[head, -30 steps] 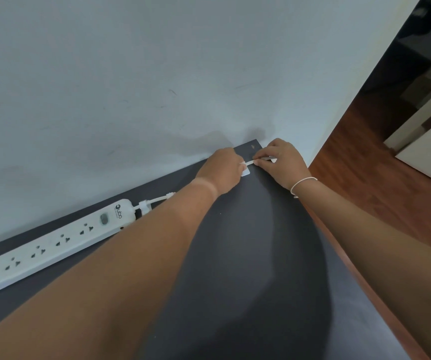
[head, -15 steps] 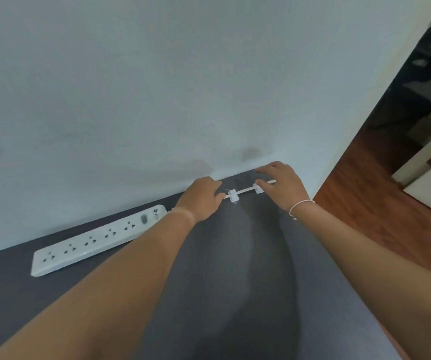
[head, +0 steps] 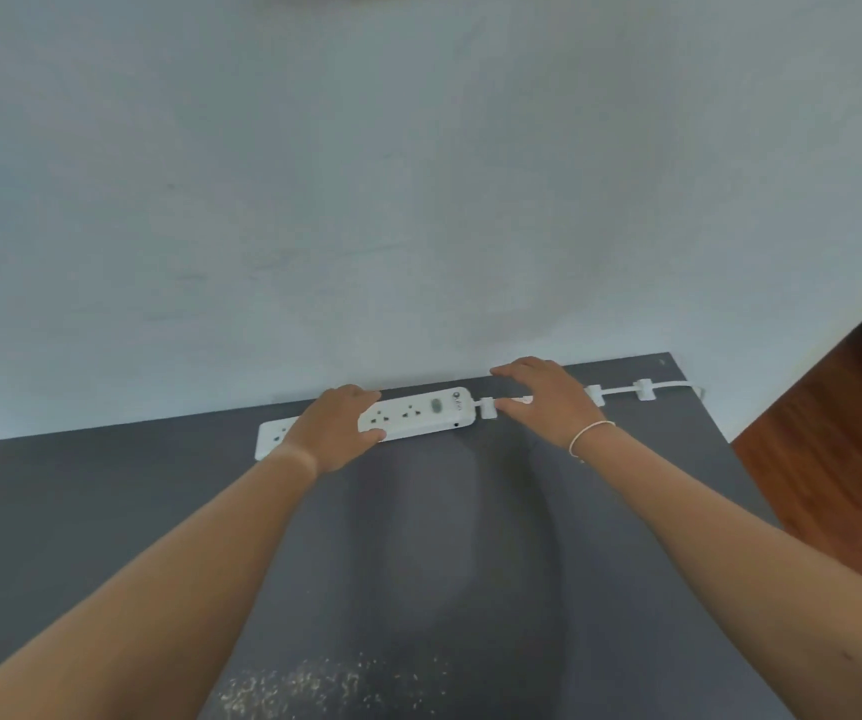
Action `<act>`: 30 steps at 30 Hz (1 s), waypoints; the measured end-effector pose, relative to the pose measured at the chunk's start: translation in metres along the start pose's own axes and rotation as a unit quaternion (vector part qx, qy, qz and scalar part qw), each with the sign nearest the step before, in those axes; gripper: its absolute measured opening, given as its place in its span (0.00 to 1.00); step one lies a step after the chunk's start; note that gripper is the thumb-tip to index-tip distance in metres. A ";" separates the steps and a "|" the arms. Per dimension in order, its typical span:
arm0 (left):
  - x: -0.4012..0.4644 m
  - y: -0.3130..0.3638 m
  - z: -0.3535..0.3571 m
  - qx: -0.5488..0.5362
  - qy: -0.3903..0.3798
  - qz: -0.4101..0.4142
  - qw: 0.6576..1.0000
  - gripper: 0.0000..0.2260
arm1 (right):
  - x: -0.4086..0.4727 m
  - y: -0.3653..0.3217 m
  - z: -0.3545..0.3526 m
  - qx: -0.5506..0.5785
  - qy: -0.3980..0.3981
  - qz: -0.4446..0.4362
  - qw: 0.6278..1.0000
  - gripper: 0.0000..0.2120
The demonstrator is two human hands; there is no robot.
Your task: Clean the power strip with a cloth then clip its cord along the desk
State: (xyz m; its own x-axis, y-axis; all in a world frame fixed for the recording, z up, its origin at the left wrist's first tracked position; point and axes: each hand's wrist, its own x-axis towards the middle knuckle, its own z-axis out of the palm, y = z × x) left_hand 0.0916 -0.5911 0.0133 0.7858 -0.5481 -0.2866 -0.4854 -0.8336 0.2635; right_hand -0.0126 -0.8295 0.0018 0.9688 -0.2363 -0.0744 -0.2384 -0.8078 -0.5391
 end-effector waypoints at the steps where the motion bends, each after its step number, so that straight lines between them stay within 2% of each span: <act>1: -0.003 -0.011 0.000 0.001 -0.003 -0.006 1.000 0.26 | 0.002 -0.007 0.006 -0.004 -0.007 -0.002 1.000 0.21; 11: -0.005 -0.098 0.002 0.024 -0.043 -0.020 0.999 0.29 | 0.027 -0.043 0.061 -0.054 -0.063 0.010 0.997 0.26; 15: 0.003 -0.120 0.005 0.019 -0.029 -0.010 0.999 0.25 | 0.030 -0.042 0.074 -0.057 -0.045 0.024 0.997 0.22; 21: 0.014 -0.129 0.006 0.000 -0.012 0.012 1.000 0.24 | 0.032 -0.046 0.080 -0.075 -0.020 0.037 0.996 0.18; 26: 0.007 -0.125 -0.003 0.003 -0.015 0.017 1.000 0.24 | 0.030 -0.057 0.072 -0.090 -0.031 0.045 0.994 0.20; 30: -0.007 -0.111 -0.020 -0.005 0.014 0.025 1.000 0.23 | 0.026 -0.072 0.054 -0.100 -0.014 0.028 0.994 0.21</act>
